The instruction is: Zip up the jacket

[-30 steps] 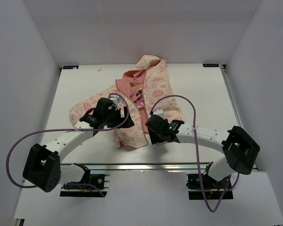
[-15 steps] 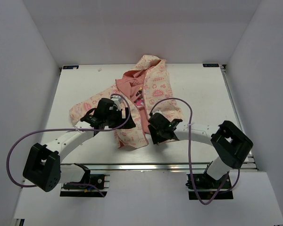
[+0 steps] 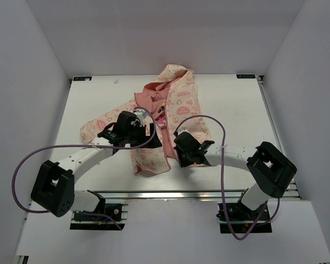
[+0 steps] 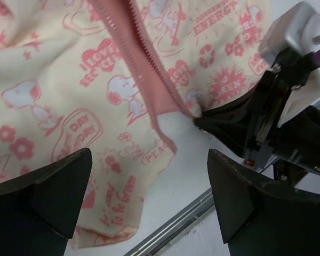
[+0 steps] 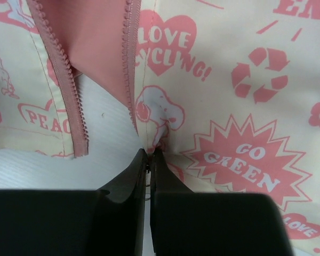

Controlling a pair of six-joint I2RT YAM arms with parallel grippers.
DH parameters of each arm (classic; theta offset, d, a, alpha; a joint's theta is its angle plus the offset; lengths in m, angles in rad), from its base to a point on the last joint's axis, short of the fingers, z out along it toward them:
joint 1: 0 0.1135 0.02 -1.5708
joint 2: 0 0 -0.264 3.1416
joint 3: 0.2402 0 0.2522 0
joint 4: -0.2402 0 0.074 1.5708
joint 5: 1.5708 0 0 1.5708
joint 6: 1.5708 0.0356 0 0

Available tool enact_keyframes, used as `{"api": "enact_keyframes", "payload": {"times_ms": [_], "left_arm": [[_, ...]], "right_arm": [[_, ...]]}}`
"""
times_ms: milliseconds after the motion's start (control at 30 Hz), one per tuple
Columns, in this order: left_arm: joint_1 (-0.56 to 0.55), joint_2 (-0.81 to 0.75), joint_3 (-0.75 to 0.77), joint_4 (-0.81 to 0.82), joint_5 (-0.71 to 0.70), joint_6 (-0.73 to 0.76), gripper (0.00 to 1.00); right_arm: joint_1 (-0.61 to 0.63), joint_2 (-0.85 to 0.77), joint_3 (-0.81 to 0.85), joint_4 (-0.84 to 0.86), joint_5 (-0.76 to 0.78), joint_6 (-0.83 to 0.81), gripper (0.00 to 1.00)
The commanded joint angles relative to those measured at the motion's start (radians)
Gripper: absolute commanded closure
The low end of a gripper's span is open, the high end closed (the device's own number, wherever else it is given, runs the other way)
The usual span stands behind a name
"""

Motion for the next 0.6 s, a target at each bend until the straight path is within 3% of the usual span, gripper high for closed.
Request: {"api": "enact_keyframes", "payload": {"times_ms": [0,300,567], "left_arm": [[-0.01,0.022,0.058,0.046,0.078,0.023,0.02],[-0.059,0.13,0.046,0.219,0.241,-0.046,0.02],[-0.093,0.254,0.064,0.38,0.331,-0.111,0.03]], "right_arm": [[0.002,-0.051,-0.019,0.012,-0.064,-0.022,1.0],[-0.015,-0.259,-0.043,0.059,-0.063,-0.038,1.0],[-0.023,-0.298,-0.06,0.08,-0.107,-0.019,1.0]]}}
